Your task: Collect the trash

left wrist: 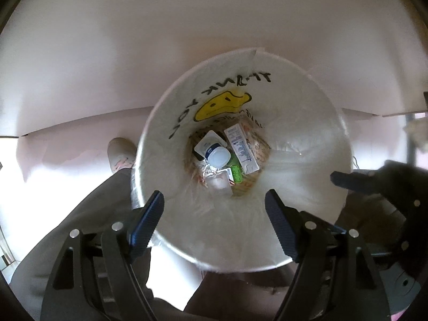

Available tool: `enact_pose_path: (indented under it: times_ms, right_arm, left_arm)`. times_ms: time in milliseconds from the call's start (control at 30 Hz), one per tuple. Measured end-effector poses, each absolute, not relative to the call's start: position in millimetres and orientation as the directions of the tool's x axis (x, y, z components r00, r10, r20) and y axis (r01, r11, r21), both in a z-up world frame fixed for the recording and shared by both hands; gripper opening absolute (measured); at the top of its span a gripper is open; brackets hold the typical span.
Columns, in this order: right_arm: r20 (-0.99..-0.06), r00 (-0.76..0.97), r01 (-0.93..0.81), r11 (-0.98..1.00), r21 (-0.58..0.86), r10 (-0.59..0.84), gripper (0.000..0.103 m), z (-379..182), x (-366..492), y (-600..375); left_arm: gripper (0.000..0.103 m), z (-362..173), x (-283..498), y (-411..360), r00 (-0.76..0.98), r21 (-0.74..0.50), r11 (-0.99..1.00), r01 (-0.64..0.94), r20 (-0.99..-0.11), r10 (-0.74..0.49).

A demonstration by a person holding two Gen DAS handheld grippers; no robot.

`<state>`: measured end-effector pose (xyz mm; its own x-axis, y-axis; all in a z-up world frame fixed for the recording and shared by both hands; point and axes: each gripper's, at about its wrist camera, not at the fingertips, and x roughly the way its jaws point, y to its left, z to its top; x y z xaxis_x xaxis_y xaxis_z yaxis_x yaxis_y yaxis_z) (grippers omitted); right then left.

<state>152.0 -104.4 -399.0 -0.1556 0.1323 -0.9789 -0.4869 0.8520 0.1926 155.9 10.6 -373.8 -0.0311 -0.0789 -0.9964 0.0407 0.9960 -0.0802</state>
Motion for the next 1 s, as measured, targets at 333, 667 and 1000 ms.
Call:
enact_pose_path:
  times_ms: [333,667,1000]
  right_arm:
    - [-0.986,0.072,-0.547,0.833,0.086,0.149,0.055,-292.6,129.9,-116.8]
    - [-0.922,0.323,-0.517,0.856,0.020,0.216,0.066,-161.0,100.7,-144.9]
    - [-0.838,0.495,-0.460,0.887,-0.029,0.229,0.079,-87.9,53.3,-162.7]
  left_arm:
    - [0.080,-261.7,131.6,18.0,0.249,0.012,0.992,0.125,-0.968,-0.019]
    - [0.088,-137.7,85.8,16.3,0.518,0.090,0.987,0.136,-0.855,0.007]
    - [0.094,-67.0,30.9,1.1,0.677,0.156,0.976,0.152,-0.736,0.012]
